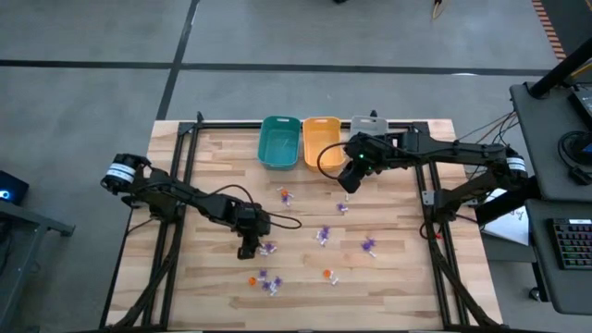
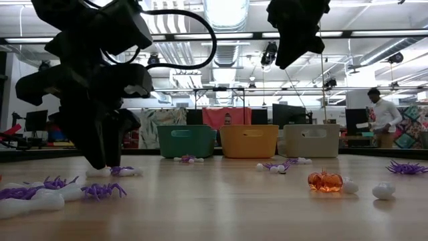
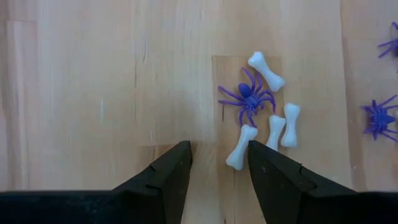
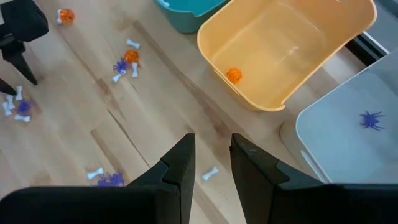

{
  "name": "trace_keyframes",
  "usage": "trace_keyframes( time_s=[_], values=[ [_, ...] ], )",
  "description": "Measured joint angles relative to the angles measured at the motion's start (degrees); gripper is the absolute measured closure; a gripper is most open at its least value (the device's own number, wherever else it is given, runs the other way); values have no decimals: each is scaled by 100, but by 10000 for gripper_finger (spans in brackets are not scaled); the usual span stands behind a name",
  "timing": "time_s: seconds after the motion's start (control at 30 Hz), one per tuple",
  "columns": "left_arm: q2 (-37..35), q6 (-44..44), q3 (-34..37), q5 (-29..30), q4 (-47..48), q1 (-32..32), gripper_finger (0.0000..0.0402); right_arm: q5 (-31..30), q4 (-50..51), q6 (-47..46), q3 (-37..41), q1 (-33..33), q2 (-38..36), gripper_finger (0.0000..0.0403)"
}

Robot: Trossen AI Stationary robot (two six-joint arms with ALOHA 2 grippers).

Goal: Sort Halloween decoration
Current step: Put the white bone toy into the blue bin

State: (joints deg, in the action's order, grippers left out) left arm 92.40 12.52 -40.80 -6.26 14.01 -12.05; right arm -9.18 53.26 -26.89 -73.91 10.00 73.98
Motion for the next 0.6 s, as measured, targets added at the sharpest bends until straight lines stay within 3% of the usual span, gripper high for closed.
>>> trace_keyframes(
  time_s=[0.2,0.47,0.6],
  values=[
    [51,4,-1,300,-4,-6,299,-1,-8,-7,0,0,1,312],
    [57,109,9,438,30,-2,384,0,-30,-8,0,2,1,312],
    [59,374,36,491,36,-2,395,-1,-46,-4,0,0,4,312]
  ],
)
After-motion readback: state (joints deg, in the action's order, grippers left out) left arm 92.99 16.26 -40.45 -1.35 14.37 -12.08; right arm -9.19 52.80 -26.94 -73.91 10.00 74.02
